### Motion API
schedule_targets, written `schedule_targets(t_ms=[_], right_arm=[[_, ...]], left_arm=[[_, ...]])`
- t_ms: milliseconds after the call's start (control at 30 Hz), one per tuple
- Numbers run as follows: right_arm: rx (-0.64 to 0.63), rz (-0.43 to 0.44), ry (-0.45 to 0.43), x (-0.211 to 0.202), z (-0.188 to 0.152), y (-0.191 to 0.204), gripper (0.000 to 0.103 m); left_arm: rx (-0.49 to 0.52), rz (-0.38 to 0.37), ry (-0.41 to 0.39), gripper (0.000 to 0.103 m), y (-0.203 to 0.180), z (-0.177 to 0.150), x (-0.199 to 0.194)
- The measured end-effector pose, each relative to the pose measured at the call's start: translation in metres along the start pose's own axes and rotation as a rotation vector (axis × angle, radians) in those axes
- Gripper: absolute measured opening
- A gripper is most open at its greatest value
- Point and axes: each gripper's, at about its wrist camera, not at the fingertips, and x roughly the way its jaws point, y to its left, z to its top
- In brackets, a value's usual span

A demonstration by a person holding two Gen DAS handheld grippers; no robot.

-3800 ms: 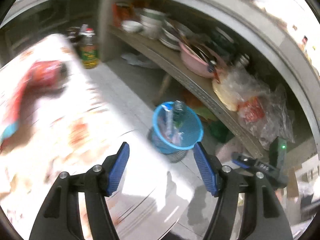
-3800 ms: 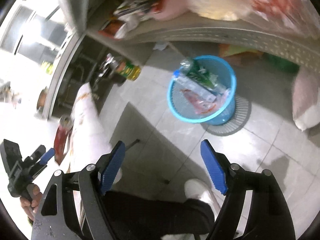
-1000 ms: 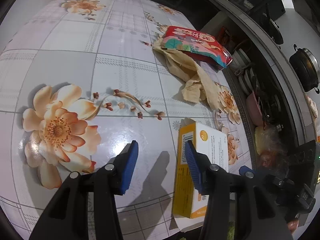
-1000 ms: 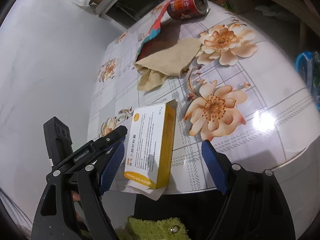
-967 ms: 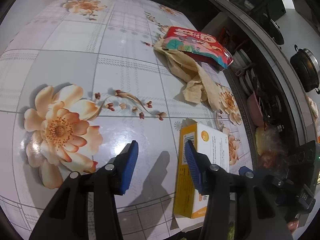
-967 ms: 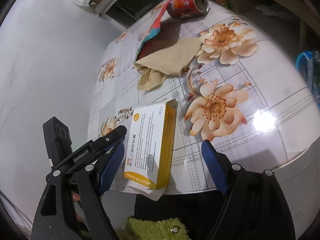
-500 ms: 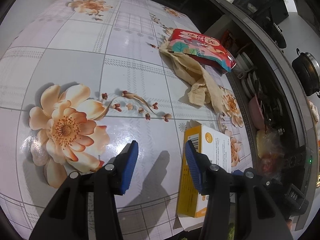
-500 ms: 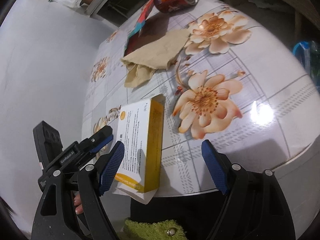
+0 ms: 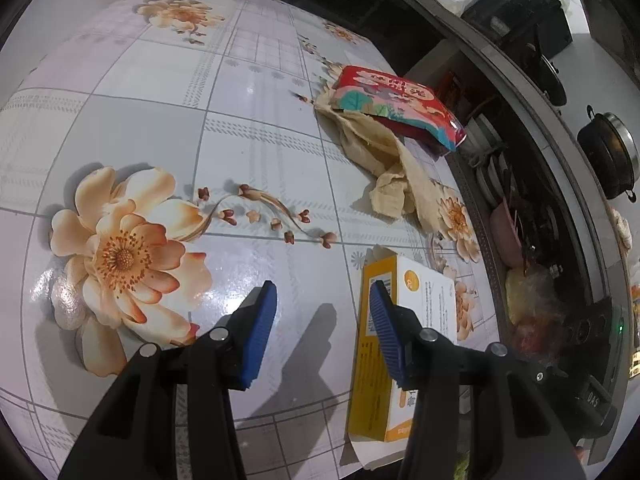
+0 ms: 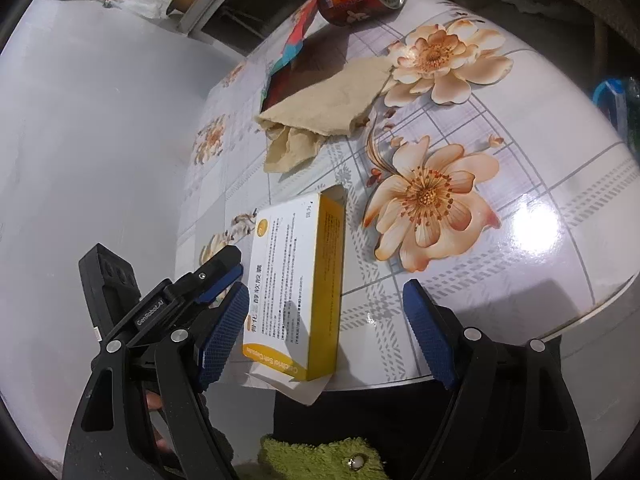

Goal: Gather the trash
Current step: 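Hold the yellow box with the left gripper while the right gripper closes on it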

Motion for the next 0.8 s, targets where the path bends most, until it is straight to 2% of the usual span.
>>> schedule_targets(t_ms=[100, 200, 267, 333, 467, 567, 800], right_arm=[[-0.045, 0.015, -0.023, -0.005, 0.0, 0.008, 0.076], [-0.102, 0.069, 0.001, -0.001, 0.001, 0.028, 0.077], [-0.16, 0.05, 0.008, 0.003, -0.002, 0.041, 0.082], [-0.191, 0.043, 0.043, 0.012, -0.006, 0.047, 0.082], [-0.222, -0.033, 0.049, 0.021, -0.01, 0.048, 0.082], [-0.25, -0.113, 0.038, 0.027, -0.009, 0.053, 0.082], [-0.345, -0.261, 0.023, 0.05, -0.005, 0.072, 0.089]], left_arm=[[-0.015, -0.033, 0.004, 0.047, 0.001, 0.0, 0.0], [-0.026, -0.06, 0.009, 0.047, 0.003, -0.001, 0.001], [-0.023, -0.071, 0.007, 0.047, 0.004, -0.002, -0.001], [-0.032, -0.078, -0.005, 0.047, 0.008, -0.001, -0.006], [-0.038, -0.058, -0.044, 0.045, 0.015, 0.001, -0.018], [-0.001, -0.015, -0.086, 0.045, 0.014, 0.003, -0.029], [0.078, 0.017, -0.119, 0.049, 0.002, 0.023, -0.03]])
